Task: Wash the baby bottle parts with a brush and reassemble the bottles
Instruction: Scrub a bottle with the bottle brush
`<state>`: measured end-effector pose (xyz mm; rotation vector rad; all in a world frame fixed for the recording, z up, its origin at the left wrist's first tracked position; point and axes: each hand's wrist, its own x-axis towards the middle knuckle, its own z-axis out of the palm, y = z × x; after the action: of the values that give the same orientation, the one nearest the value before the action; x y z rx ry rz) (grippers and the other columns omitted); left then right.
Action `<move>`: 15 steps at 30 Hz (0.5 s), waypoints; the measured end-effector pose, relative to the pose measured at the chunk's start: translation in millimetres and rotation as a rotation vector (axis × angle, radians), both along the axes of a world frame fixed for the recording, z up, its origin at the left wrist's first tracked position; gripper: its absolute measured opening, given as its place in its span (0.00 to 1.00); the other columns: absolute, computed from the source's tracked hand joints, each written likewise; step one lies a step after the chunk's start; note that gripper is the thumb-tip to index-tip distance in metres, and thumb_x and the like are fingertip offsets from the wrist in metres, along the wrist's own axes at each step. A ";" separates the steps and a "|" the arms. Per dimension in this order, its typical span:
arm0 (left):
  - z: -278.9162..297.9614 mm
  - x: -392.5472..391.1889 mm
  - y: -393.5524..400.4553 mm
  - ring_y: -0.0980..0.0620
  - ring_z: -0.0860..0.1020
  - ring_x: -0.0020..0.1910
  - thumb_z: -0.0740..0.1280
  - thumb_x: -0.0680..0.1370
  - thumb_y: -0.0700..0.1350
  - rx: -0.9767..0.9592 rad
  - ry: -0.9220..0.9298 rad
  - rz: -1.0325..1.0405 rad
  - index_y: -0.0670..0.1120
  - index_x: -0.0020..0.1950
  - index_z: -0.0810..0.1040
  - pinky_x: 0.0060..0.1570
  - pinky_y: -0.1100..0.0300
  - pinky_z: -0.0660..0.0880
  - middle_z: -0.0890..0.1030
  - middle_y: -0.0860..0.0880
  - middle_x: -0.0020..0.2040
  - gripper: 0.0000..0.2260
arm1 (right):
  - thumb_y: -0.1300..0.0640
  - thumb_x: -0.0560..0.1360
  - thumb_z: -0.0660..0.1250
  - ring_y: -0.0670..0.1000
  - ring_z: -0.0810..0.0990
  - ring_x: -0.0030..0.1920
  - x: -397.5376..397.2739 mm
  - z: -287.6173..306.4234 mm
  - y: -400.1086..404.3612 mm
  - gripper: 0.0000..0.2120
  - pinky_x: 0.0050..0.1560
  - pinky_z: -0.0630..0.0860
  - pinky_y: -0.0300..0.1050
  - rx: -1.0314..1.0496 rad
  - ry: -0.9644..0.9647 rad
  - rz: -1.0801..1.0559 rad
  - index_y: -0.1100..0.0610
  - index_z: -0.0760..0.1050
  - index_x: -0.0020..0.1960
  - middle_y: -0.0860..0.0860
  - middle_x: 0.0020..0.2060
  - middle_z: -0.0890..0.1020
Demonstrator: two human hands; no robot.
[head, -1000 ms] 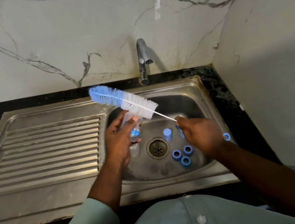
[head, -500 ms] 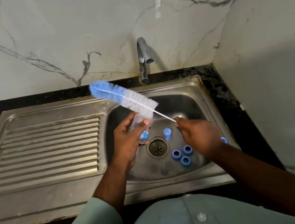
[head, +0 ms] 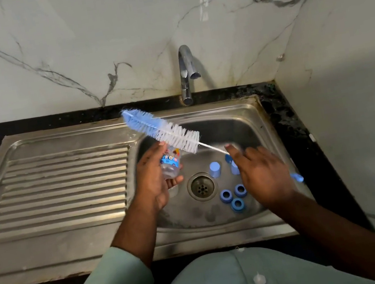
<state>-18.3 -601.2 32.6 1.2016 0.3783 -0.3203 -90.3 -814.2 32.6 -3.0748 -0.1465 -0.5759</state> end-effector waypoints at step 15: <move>-7.5 -6.4 1.7 0.49 0.84 0.45 0.78 0.65 0.46 0.149 -0.117 -0.134 0.50 0.65 0.77 0.37 0.53 0.79 0.83 0.49 0.56 0.28 | 0.57 0.80 0.57 0.40 0.71 0.29 3.5 8.1 14.0 0.16 0.36 0.67 0.39 0.520 0.415 0.157 0.48 0.73 0.65 0.41 0.27 0.73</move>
<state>-24.7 -599.4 25.1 1.3885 0.2235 -0.3405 -86.8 -800.2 40.7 -2.5688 -0.1922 0.0397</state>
